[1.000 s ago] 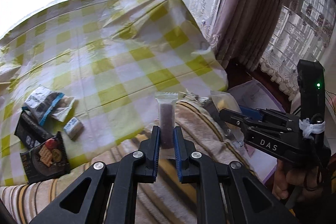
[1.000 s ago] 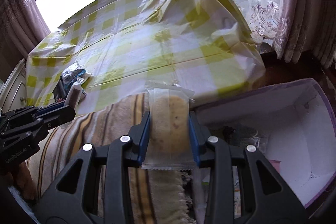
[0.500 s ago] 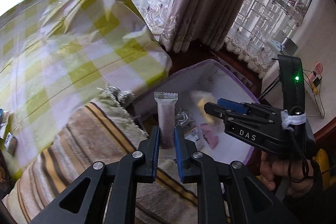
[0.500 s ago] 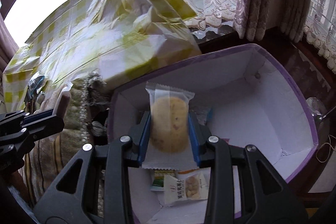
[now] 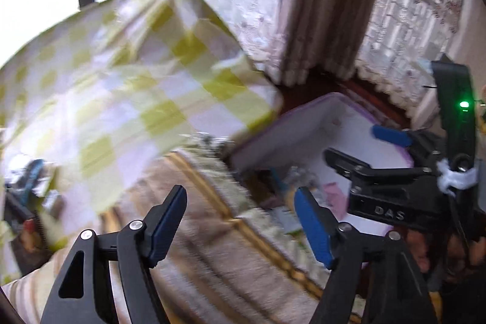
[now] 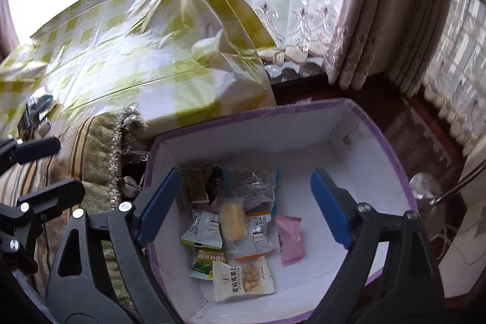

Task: Organize snacks
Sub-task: 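Move both open tools back over the remaining snacks on the table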

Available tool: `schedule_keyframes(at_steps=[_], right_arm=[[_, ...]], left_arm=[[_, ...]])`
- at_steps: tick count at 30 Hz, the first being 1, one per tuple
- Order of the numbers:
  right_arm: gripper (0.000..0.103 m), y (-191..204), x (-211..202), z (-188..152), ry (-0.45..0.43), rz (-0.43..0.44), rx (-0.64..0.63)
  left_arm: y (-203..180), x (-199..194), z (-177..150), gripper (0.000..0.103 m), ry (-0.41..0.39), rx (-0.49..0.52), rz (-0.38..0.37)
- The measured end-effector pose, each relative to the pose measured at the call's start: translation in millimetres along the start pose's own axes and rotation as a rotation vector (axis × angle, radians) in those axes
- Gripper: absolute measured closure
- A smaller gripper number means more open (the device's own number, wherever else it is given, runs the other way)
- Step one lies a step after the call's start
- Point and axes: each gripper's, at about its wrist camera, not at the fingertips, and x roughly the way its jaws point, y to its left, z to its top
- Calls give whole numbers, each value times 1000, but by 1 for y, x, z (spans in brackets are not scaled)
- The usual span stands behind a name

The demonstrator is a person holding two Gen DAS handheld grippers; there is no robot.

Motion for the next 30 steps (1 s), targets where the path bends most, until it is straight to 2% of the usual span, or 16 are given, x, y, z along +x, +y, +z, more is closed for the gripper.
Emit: schedule_keyframes(at_steps=[3,7,10,13,16,20,30], right_arm=[[13,17,-4,4,-17,-49,-50],[13,33,-10,11,-51,-52,-87],[13,46,-16,14,-88,13,-110],[13,60,-23,17,-123,68,-131],[13,75,-24,21,-119,117,-151],[13,96,-23,23,-94,168,-182],[13,149,-18,19,-47,329,-208]], left_arm=[[16,-6,-5,28,-17,-37,26],[51,-22,-14,28,-79,-182,25],[83,-37,-22,28,-126,-308,-13],[109,-42,-28,28,-96,-354,-20],[138,-51,-44,28,-112,-471,-45],[164,-64,-63,28,-89,-554,26],[234,-89,-108,28,-43,-684,56]])
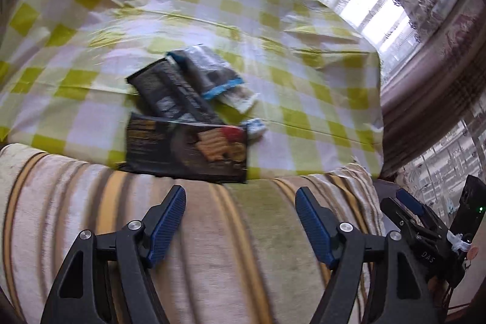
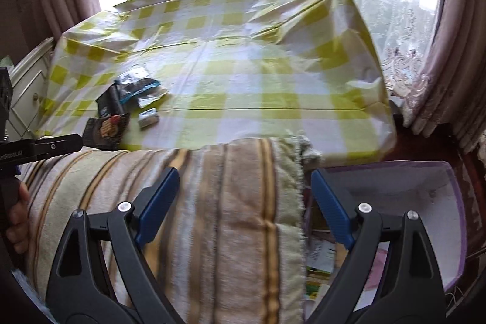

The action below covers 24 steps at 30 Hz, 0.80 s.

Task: Organize snacks
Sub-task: 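Move both open tools back over the remaining snacks on the table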

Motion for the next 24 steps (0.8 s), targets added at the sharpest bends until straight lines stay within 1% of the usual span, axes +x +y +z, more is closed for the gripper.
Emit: schedule_keyframes(at_steps=[3,6,8,10,12,14,17,19,20,22,24], right_arm=[[13,11,7,2,11,27,-9],[13,20,17,6,29,39,-27],[13,26,24,9,44,55,-31],[13,32,30,11,58,70,-41],[13,38,36,14,69,71,-61],[13,46,44,17,82,73,-77],[13,53,53,23,90,81,-84],[13,57,60,27,95,82,-93],[13,59,64,29,99,81,-98],[13,63,71,31,110,79,-105],[13,68,78,34,122,84,-117]], left_arm=[[22,-5,6,28,-7,-16,40],[37,-3,10,28,26,-13,72],[39,-2,13,28,50,23,75],[38,3,16,28,83,77,93],[37,12,21,28,126,128,112],[37,21,25,28,171,167,113],[46,31,32,28,216,164,123],[53,37,37,28,237,167,175],[55,41,38,28,253,180,206],[55,49,40,28,294,225,214],[53,54,41,27,315,271,218]])
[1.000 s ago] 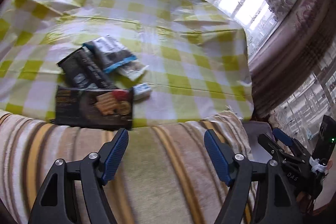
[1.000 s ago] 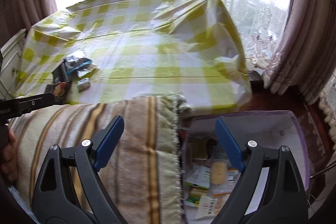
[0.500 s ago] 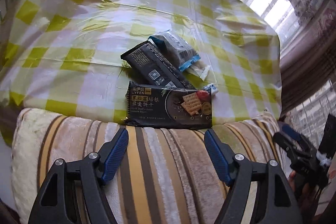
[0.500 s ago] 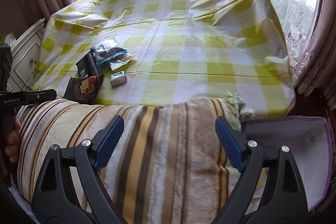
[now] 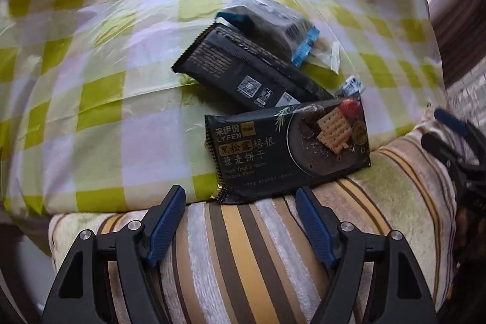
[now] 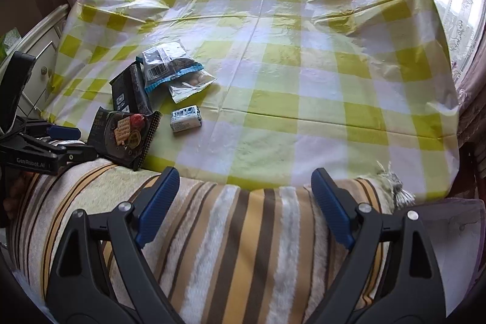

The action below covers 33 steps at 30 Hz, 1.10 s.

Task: Organize snacks
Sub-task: 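Move both open tools back over the remaining snacks on the table, then grasp the dark cracker packet with the left tool while the right tool grasps the small white milk candy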

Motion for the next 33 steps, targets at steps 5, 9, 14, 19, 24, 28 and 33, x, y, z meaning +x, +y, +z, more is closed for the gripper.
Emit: schedule_keyframes(at_steps=[5,9,14,19,24,28,33], right_arm=[[13,9,19,12,35,5,-30],[13,19,31,20,46,5,-55],[13,32,48,31,58,11,-91],[13,41,62,37,78,14,-109],[17,46,67,41,74,11,-118],[30,50,76,43,97,10,-128],[32,52,79,46,100,18,-132]], left_arm=[[2,6,8,24,-4,41,74],[12,7,12,25,-35,-2,153],[36,6,21,25,-77,-109,160],[62,2,32,25,-135,-227,138],[95,-12,29,25,-213,-380,74],[96,-30,10,25,-294,-492,-43],[45,-23,-2,26,-265,-561,-203]])
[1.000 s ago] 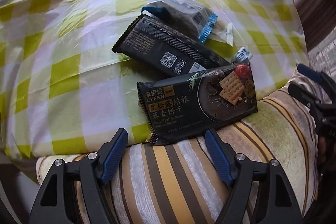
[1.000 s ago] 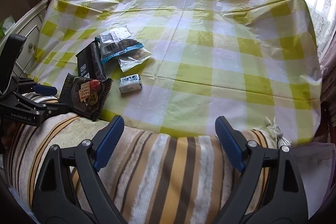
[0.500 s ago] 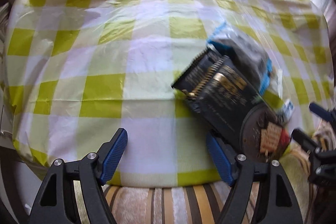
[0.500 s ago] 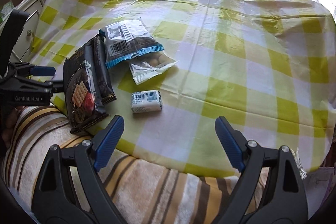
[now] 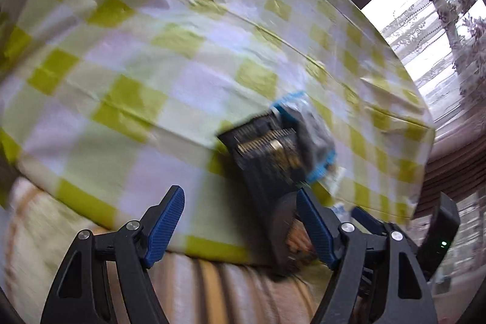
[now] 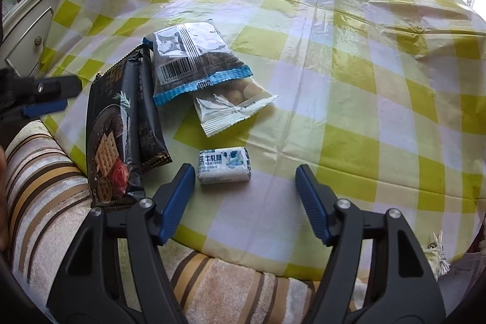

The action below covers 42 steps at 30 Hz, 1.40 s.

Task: Organize snacks
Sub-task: 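Grasp the dark cracker packet with the left tool while the right tool grasps the small white milk candy, then carry the white milk candy in the right tool over the white box and release it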

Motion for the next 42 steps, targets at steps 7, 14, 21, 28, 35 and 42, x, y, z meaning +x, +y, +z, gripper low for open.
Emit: schedule_keyframes(at_steps=[7,14,21,28,35,42], right_arm=[[41,1,4,4,-2,9,0],[56,1,4,3,-17,26,-2],[65,-2,0,-1,-33,43,15],[65,-6,-9,-6,-64,45,49],[65,-12,-19,-8,-94,48,82],[65,-18,-33,-18,-122,51,114]], left_arm=[[-27,22,-15,26,20,-62,13],[-51,48,-16,44,38,15,94],[-55,53,-20,53,16,48,105],[-47,36,-29,59,-41,34,93],[-47,32,-31,62,-60,43,95],[-50,27,-36,68,-71,60,102]])
